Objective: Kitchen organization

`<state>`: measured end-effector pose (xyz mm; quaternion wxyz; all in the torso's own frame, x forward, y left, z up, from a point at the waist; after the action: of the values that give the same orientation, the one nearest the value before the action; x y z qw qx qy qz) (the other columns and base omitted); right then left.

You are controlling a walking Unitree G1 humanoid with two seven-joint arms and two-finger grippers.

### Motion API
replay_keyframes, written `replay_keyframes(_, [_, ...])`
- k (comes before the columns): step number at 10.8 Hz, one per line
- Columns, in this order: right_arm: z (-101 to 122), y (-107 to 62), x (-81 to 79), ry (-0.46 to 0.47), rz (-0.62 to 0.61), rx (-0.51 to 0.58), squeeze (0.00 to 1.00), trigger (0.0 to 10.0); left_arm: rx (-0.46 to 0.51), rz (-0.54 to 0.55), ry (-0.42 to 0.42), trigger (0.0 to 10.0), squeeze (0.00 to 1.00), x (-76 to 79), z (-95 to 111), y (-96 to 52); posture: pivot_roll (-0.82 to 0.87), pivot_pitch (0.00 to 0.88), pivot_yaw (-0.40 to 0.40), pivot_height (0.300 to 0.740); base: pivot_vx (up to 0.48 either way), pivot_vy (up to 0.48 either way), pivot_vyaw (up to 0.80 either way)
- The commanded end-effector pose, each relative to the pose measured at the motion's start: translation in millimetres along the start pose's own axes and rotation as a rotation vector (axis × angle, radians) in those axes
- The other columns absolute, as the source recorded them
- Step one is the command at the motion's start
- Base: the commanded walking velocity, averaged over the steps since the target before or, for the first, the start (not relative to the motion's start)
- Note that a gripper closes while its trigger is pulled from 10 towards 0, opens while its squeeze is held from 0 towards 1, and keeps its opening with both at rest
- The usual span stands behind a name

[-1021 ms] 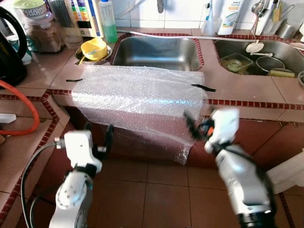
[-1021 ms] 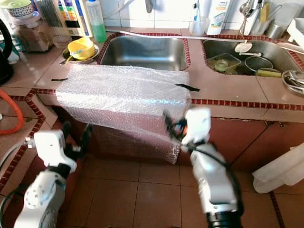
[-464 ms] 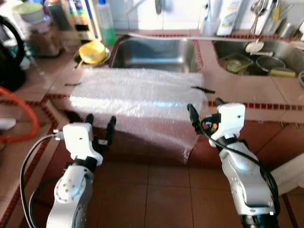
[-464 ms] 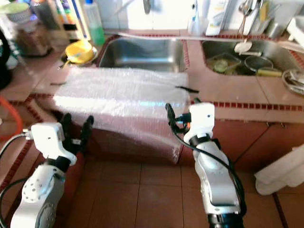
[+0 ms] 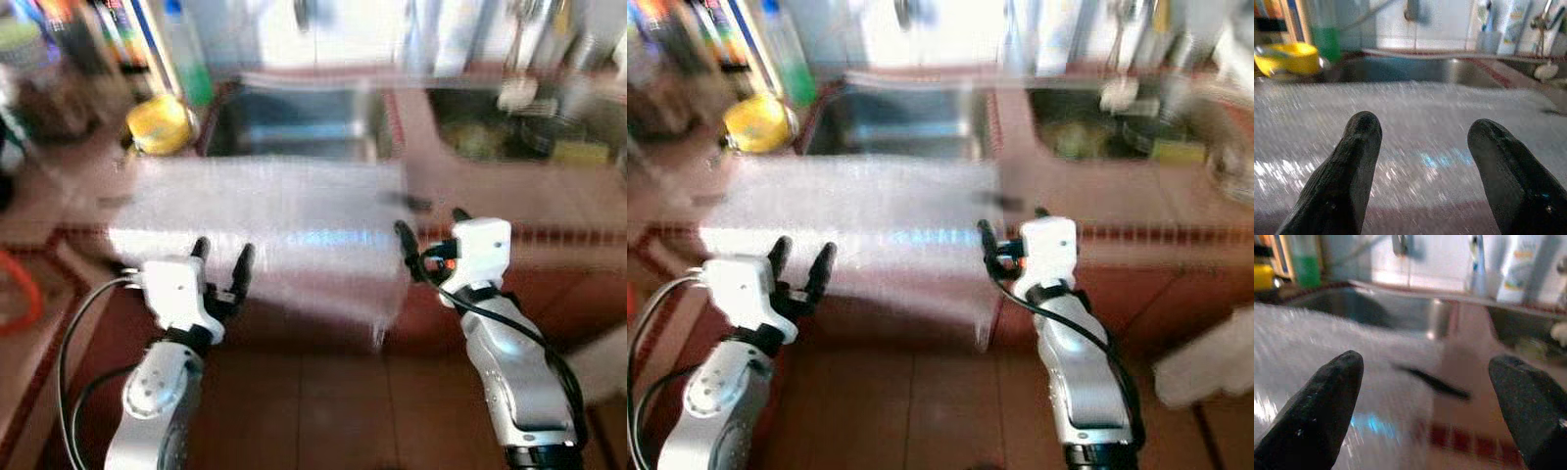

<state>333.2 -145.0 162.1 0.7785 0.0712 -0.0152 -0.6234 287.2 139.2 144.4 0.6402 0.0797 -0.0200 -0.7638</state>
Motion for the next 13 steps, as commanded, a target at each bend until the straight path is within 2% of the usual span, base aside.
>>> replay_keyframes(1, [4,1.8,-11.8,0.003,0.034,0.016,0.0,10.0,-0.012,0.03,0.023,10.0,0.0,-10.3,-1,-4.3,-0.11,0.143,0.061,0.74,0.454,0.0,0.0])
replay_keyframes(9, [4,3.6,-15.1,-0.002,0.044,0.02,0.0,10.0,-0.019,0.015,0.029,10.0,0.0,-7.0,-2,-3.8,-0.11,0.139,0.063,0.74,0.453,0.0,0.0])
replay_keyframes(11, [5,3.4,-17.1,0.0,0.051,0.025,0.0,10.0,-0.001,-0.011,-0.025,10.0,0.0,0.0,0,-3.6,-0.11,0.139,0.062,0.74,0.137,0.0,0.0])
replay_keyframes(13, [4,2.4,-19.6,-0.009,0.064,0.026,0.0,10.0,-0.017,-0.009,-0.036,10.0,0.0,2.3,-1,-4.4,-0.11,0.14,0.061,0.74,0.0,0.0,0.0])
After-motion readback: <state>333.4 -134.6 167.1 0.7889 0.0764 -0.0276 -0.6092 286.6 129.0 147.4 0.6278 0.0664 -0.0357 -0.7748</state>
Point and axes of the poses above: a point about 5 cm out from each wrist's last joint towards the gripper, its own y axis pointing out of the wrist towards the gripper, its own z axis along the axis of the wrist's last joint, x = y × z, the point moved 4 cm from there along y, pointing out of the wrist towards the gripper, and after that the axes turned 10 degrees about y, right-handed, at the moved point
